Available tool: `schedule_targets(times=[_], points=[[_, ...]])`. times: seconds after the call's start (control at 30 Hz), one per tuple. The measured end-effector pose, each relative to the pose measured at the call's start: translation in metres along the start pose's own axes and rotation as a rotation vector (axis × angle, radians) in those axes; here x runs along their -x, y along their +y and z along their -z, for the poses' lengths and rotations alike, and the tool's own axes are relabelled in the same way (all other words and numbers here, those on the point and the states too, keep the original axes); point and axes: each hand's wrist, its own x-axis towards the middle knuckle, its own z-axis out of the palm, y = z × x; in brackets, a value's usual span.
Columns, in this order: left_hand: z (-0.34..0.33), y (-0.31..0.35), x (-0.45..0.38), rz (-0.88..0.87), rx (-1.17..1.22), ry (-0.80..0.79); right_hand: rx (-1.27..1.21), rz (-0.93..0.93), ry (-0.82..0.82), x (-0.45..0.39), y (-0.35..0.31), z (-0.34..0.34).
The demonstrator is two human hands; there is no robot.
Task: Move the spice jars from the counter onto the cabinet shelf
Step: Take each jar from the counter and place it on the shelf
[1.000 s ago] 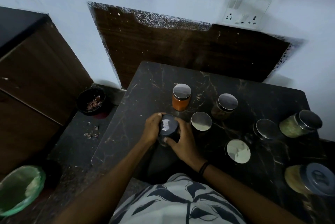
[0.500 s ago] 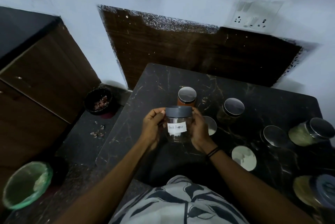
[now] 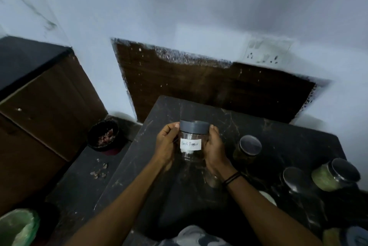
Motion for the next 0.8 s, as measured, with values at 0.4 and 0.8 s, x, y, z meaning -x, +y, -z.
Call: schedule_targets(times=[0.4,0.8], points=[[-0.125,0.209,-0.05,-0.365,0.151,-0.16,0.033,0.461,-0.271,-0.031,-0.226,-0.077],[-0.189,0.315,-0.049,-0.588,0.084,-0.154,0.228,0.758,-0.181,-0.038,-0.341,-0.116]])
